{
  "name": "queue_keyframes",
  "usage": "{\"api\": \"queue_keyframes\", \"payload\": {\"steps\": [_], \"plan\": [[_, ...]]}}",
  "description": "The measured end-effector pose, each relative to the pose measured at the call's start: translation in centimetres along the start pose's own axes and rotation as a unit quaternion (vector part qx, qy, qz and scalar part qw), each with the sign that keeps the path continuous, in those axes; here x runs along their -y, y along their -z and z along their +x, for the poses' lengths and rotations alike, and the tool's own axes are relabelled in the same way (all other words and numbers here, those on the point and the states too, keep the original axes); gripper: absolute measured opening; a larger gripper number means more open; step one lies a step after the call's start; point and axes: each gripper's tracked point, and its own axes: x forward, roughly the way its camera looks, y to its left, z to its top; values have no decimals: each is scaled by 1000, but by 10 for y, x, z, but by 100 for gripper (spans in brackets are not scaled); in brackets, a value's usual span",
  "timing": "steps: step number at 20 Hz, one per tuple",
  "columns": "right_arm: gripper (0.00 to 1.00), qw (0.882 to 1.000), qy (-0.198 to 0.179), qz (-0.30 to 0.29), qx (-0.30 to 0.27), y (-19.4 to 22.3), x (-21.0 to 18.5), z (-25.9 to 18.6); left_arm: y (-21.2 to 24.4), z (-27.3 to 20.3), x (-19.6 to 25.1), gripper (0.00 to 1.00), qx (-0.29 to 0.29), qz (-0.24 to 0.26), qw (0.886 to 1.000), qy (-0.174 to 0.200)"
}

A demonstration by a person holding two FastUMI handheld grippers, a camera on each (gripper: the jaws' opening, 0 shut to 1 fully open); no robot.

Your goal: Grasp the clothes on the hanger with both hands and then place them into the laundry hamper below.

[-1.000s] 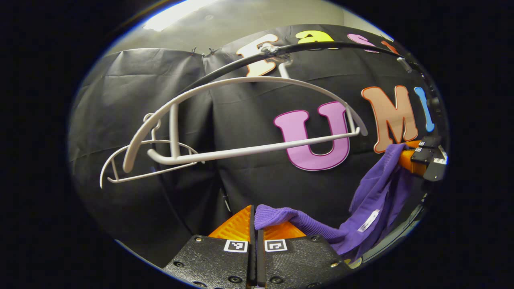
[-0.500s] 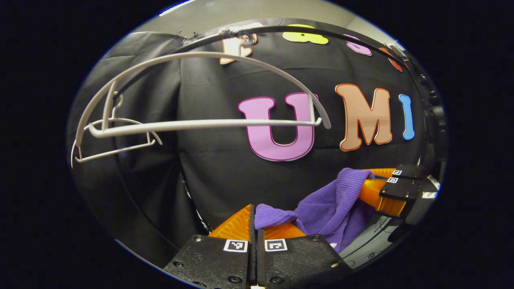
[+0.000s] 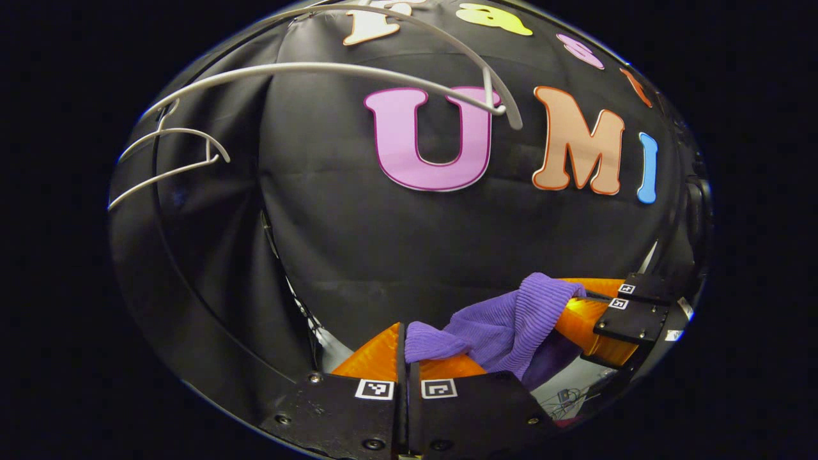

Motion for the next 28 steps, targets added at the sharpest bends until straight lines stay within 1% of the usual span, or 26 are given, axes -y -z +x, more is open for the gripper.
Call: {"api": "queue_keyframes", "payload": {"steps": [4,9,12,16,17,18,19,20,21,22,23,24,26,28], "plan": [[1,999,-1,-3,-49,30,2,1,17,5,9,1,-40,-1,999,9],[1,995,-6,12,-103,62,5,0,41,9,24,2,-86,-20,996,21],[1,991,-14,18,-128,76,2,0,53,6,23,2,-105,-33,994,29],[2,987,-17,33,-155,90,3,3,67,8,23,2,-131,-48,990,26],[3,986,-18,34,-162,93,3,5,69,8,23,3,-137,-52,989,27],[5,985,-17,33,-167,96,5,6,75,9,22,6,-145,-55,988,26],[5,984,-20,33,-174,101,5,3,79,10,22,5,-153,-58,986,26],[8,983,-20,32,-179,106,4,0,84,9,23,7,-163,-61,984,26],[8,982,-23,31,-185,109,3,1,86,9,24,7,-167,-64,983,27],[11,980,-25,29,-194,116,2,-1,86,10,25,10,-170,-67,983,28],[11,979,-24,29,-202,122,2,-2,84,11,26,22,-168,-67,983,28],[11,977,-25,30,-209,127,2,-3,83,11,27,17,-165,-64,984,28],[13,973,-30,37,-225,140,-2,-4,85,12,26,19,-167,-55,984,29],[14,967,-43,40,-246,152,-10,-9,86,12,27,20,-169,-51,984,32]]}}
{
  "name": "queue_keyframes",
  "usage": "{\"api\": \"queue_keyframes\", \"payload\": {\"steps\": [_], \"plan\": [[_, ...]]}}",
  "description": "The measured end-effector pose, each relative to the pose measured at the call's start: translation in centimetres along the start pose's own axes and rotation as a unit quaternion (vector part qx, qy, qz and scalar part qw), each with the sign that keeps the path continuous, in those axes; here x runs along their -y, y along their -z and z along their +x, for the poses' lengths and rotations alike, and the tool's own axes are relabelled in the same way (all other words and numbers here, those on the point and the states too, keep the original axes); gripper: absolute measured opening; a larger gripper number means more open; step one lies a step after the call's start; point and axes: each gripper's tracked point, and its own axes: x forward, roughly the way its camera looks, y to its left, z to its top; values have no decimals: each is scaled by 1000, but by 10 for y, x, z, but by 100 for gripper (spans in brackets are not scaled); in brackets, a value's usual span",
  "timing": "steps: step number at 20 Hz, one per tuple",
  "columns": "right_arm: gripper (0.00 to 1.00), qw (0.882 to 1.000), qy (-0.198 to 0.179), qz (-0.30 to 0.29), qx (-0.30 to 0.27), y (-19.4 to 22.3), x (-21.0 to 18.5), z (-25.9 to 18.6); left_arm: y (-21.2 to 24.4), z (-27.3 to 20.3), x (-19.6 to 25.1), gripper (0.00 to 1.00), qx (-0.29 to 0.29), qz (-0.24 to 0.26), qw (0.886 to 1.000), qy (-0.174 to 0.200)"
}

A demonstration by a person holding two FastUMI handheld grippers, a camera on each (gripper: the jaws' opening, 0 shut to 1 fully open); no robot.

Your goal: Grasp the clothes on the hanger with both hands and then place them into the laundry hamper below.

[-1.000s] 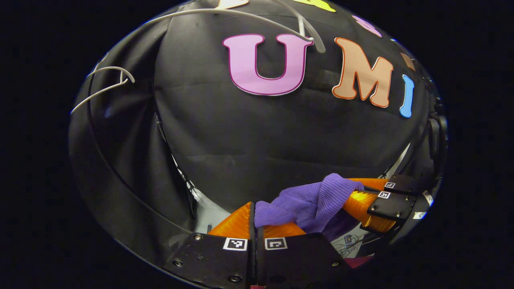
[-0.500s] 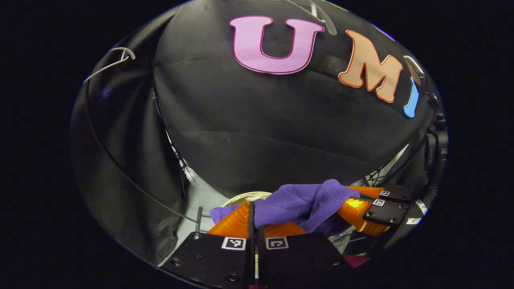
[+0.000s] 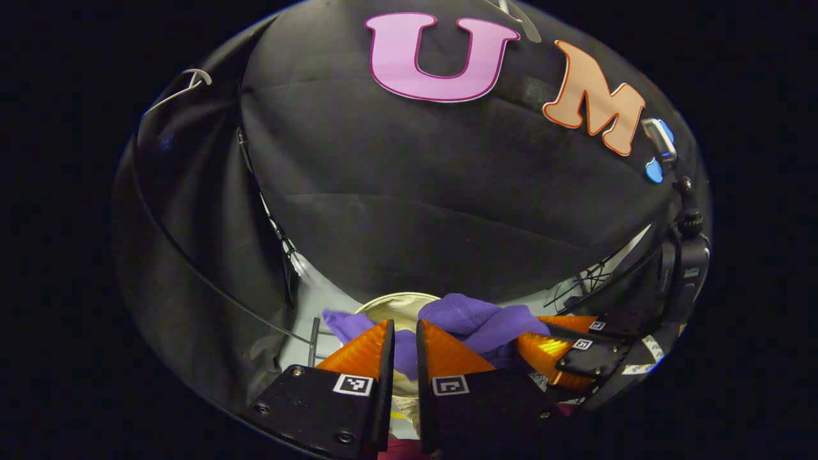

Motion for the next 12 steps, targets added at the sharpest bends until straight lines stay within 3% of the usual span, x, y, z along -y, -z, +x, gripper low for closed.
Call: {"api": "queue_keyframes", "payload": {"steps": [12], "plan": [[14,1000,1,1,30,-29,5,-3,5,3,-1,20,-12,-11,1000,-4]]}}
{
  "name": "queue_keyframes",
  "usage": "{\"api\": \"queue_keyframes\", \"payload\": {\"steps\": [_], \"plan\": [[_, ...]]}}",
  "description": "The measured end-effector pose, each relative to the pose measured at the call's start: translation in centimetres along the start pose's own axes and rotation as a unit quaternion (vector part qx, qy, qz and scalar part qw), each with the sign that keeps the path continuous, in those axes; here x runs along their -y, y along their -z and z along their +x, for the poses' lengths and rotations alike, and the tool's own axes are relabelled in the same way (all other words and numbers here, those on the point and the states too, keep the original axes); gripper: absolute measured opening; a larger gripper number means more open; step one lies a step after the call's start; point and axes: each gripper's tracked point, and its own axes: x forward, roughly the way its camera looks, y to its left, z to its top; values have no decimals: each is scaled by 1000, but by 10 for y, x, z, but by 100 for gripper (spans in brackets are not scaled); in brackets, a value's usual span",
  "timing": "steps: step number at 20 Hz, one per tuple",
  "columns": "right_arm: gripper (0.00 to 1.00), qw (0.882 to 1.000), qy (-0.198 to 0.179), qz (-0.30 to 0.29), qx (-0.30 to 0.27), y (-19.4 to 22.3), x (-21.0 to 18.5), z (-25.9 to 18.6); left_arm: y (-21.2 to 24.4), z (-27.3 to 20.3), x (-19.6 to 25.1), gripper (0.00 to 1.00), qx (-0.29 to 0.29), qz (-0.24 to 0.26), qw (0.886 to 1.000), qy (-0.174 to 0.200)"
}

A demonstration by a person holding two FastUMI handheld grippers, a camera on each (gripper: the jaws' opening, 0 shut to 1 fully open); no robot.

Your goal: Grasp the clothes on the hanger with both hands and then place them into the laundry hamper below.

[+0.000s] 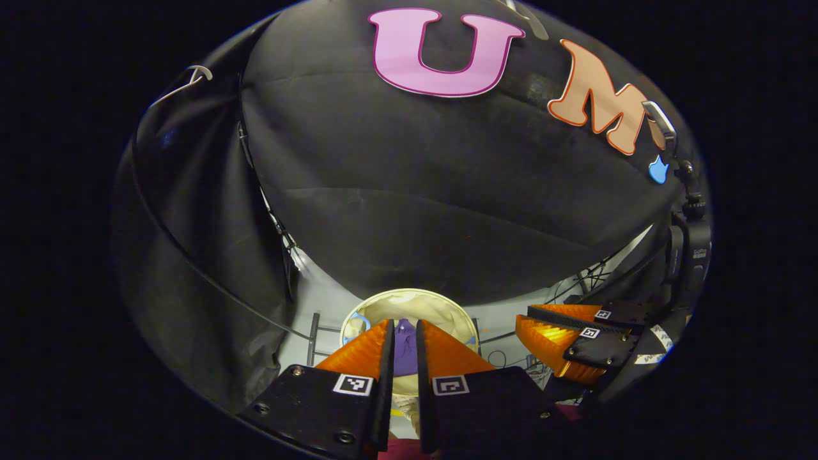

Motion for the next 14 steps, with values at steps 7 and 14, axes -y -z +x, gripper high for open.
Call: {"api": "queue_keyframes", "payload": {"steps": [7,14], "plan": [[14,1000,1,3,17,-9,4,-5,0,-2,6,28,4,8,1000,-2],[37,999,11,12,35,-12,10,-18,-6,-10,8,96,31,2,1000,-3]]}}
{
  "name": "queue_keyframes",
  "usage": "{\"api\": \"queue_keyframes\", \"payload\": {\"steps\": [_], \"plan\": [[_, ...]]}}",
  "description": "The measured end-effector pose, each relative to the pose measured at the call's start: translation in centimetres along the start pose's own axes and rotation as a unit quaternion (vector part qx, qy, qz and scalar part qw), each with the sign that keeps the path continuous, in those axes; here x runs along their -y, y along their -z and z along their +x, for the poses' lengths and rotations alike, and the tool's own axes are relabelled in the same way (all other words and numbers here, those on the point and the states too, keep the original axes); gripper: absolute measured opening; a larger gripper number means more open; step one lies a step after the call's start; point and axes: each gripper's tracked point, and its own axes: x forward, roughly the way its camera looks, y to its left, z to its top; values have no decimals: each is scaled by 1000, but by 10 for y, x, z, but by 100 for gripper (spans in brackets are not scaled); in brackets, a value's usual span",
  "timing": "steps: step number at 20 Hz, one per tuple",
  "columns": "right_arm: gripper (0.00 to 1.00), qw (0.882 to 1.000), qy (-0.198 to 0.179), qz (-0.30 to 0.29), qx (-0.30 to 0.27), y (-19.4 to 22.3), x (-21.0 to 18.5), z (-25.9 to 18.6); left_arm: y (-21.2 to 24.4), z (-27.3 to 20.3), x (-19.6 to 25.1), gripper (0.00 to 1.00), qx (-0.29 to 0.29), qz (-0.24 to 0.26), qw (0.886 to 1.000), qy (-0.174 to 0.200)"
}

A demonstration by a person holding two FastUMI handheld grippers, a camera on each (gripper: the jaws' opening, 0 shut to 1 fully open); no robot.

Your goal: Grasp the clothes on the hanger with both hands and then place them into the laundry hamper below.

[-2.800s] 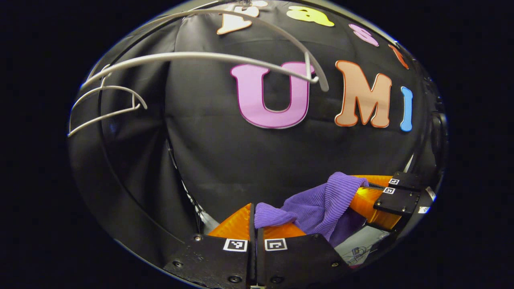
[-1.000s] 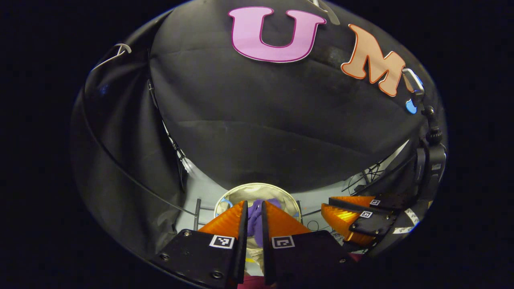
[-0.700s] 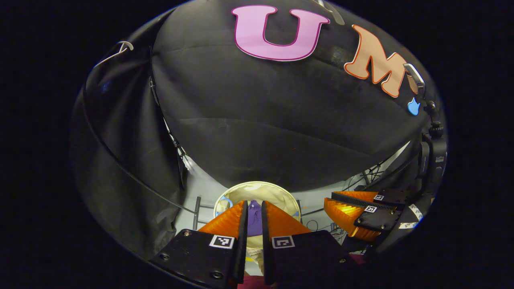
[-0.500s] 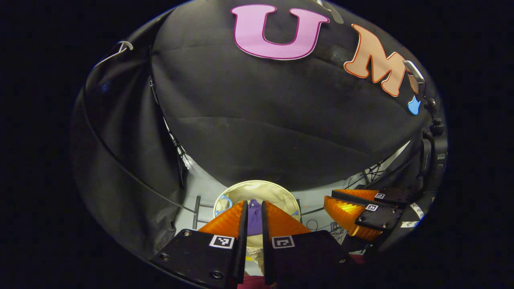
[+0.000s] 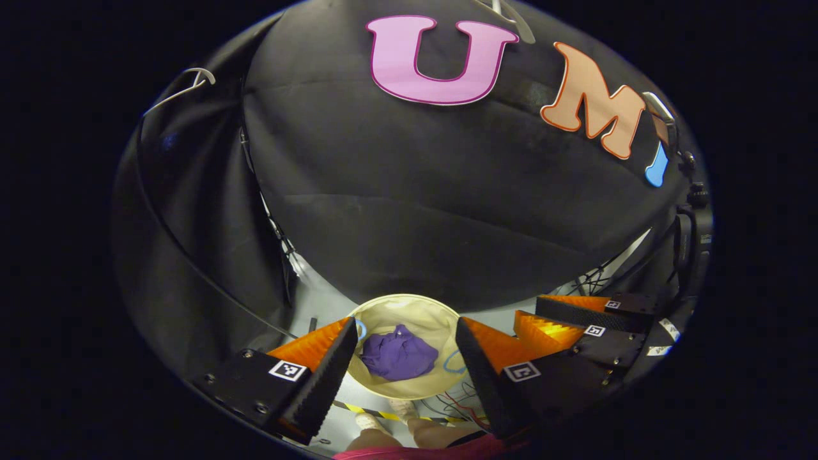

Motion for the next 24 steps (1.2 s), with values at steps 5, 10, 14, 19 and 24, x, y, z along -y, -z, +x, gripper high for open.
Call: {"api": "queue_keyframes", "payload": {"steps": [5,10,14,19,24], "plan": [[78,1000,12,5,11,4,8,-11,-3,-10,-2,98,14,0,1000,-10],[93,999,35,10,29,4,15,-35,-4,-30,-3,98,31,11,999,-10],[98,996,59,20,62,6,9,-73,-3,-61,-6,100,59,16,998,-7],[98,984,105,35,136,3,-12,-150,-7,-127,-17,97,123,40,992,5],[98,963,144,47,221,-1,-47,-235,-8,-211,-37,96,198,76,977,21]]}}
